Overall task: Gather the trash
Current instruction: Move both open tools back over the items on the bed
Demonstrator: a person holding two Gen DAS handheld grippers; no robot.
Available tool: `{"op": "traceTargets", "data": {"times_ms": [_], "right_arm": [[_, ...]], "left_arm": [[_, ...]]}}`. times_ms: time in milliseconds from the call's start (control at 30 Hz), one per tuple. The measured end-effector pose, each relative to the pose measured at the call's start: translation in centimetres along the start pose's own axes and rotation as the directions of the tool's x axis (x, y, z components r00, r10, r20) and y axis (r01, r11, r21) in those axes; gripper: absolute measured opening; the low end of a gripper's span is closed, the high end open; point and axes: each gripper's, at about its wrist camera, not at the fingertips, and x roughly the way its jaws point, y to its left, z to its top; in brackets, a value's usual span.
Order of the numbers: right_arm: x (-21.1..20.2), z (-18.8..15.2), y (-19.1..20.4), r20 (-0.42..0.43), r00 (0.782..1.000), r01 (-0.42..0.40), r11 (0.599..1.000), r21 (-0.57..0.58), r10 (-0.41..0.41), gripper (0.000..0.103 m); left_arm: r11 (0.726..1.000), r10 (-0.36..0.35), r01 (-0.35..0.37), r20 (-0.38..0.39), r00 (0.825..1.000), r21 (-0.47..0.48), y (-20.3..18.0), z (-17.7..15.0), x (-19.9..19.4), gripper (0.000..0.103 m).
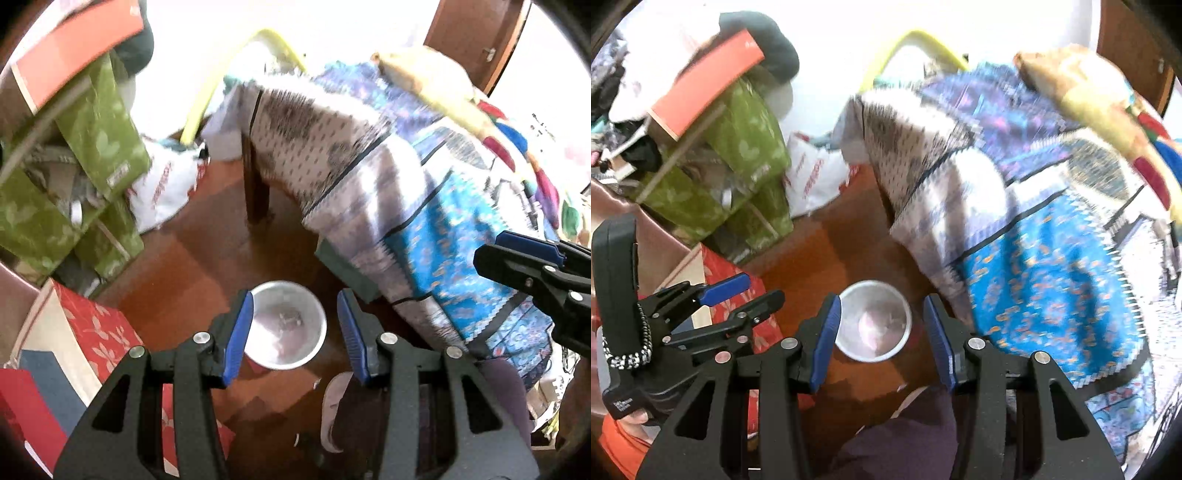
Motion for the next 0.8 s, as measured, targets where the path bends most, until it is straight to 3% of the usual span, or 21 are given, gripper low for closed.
{"op": "traceTargets", "data": {"times_ms": [267, 433, 600, 800], "right_arm": [[-7.9, -0.9, -1.9, 0.179, 0.983, 0.050, 0.999, 0.011, -0.051, 0.043], [-12.6, -2.1, -4.1, 0.283, 0.951, 0.116, 0.992, 0.055, -0.127, 0.043], [-16.4, -3.2, -7.2, 0.337, 0.919, 0.164, 0.977, 0.138, -0.202, 0.043], [-20.2, -5.5, -12.3, 0.363, 0.871, 0.238, 0.930, 0.280, -0.332, 0.043]], "left_arm": [[0.997, -0.047, 0.039, 0.139, 0.989, 0.062, -4.3, 1.2, -6.3, 0.047], [0.989, -0.104, 0.080, 0.209, 0.972, 0.123, -8.1, 2.2, -9.0, 0.047], [0.969, -0.193, 0.149, 0.228, 0.954, 0.197, -12.8, 3.3, -10.0, 0.047], [0.926, -0.304, 0.242, 0.192, 0.933, 0.291, -19.1, 4.5, -9.5, 0.047]]}}
